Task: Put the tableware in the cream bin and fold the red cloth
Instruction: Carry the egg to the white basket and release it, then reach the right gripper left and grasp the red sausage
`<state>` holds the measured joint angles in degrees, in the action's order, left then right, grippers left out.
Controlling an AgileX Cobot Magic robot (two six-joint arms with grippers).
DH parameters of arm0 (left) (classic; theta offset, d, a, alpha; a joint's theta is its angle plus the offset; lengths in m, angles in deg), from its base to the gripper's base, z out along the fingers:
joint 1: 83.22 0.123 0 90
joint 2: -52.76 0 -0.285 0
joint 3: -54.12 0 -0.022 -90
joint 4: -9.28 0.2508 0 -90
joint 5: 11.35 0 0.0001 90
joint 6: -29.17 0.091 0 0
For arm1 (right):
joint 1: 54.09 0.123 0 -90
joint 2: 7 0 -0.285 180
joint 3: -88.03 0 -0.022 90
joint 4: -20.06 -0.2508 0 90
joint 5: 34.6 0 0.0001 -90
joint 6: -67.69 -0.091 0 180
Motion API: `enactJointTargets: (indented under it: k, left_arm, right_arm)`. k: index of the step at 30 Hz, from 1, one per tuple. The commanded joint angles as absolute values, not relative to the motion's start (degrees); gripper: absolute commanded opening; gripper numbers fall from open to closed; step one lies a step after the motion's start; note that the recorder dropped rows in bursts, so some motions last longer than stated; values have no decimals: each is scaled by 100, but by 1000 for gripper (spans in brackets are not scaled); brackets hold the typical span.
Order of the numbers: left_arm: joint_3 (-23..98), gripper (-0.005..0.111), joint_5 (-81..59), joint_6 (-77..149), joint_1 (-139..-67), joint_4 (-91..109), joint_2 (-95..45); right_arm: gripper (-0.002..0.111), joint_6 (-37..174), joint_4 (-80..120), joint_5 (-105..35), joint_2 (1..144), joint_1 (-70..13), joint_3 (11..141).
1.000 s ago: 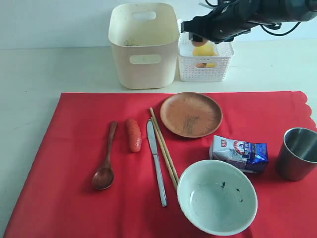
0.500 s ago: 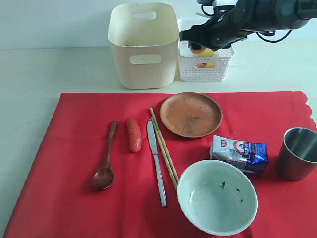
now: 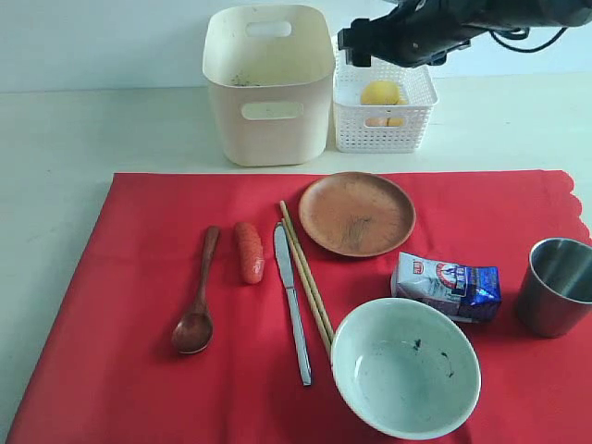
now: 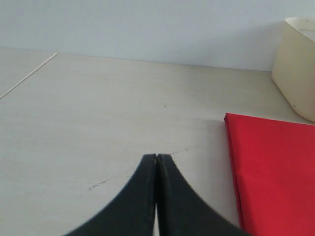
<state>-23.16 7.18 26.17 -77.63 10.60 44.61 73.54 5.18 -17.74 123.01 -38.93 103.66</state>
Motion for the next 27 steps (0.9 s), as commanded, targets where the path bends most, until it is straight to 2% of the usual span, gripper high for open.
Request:
enactJointTargets:
  k: [1, 4, 7, 14, 17, 22, 27]
  left_arm:
    - [-2309, 2, 693, 2578, -7749, 1075, 4497]
    - [-2309, 2, 693, 2578, -7749, 1075, 4497]
    - [-2309, 2, 693, 2578, -7749, 1075, 4497]
    - [-2309, 2, 693, 2578, -7749, 1075, 4497]
    - [-2309, 2, 693, 2578, -7749, 1075, 4497]
    - [-2309, 2, 693, 2578, -7749, 1075, 4497]
    - [-2309, 2, 693, 2578, -7749, 1075, 4497]
  right_arm:
    - [75, 7379, 784, -958, 11781, -3880, 10438]
    - [75, 7379, 845, -289, 11468, -3880, 10438]
    - [69, 7493, 848, 395, 11186, -3880, 10438]
    - [26, 7879, 494, 1525, 10671, -3880, 10395]
    - [12, 8073, 331, 1639, 10478, -3702, 10129]
    - [0, 8159, 331, 1493, 10327, -3040, 9494]
    - [0, 8159, 318, 1214, 10471, -2351, 9106]
